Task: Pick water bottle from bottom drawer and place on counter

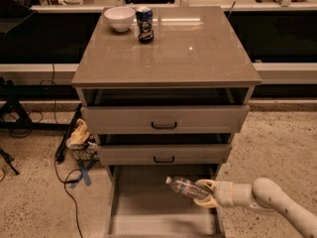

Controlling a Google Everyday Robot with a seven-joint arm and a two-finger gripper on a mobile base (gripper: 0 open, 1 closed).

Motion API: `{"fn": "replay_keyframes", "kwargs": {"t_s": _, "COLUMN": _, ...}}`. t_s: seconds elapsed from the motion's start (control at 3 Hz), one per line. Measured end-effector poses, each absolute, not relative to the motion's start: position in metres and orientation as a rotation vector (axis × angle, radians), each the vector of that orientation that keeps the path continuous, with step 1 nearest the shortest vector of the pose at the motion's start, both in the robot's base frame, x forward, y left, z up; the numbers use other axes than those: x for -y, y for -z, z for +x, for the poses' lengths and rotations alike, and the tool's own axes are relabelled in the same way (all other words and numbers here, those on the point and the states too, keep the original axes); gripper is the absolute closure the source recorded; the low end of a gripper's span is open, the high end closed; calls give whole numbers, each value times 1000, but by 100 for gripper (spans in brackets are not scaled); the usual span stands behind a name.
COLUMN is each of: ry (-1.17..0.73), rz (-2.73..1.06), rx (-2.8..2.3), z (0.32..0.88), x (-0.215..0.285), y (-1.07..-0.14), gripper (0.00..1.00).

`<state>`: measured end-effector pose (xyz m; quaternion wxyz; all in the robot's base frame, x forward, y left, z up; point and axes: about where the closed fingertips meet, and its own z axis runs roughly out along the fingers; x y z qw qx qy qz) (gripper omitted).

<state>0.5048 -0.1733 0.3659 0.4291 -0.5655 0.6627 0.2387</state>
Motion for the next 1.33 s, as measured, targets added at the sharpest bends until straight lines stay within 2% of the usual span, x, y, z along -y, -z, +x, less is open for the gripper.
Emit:
{"fn": "replay_keyframes", "kwargs": {"t_s": 1.0, "ry": -210, "rz": -1512, "rx": -1370, "z": 463, "x": 261, "y": -606, "gripper": 100}}
{"fn": "replay_keyframes", "kwargs": {"t_s": 1.33, "ry": -210, "rz": -1512, "rx": -1370, "z": 463, "x": 261, "y": -606, "gripper": 100}}
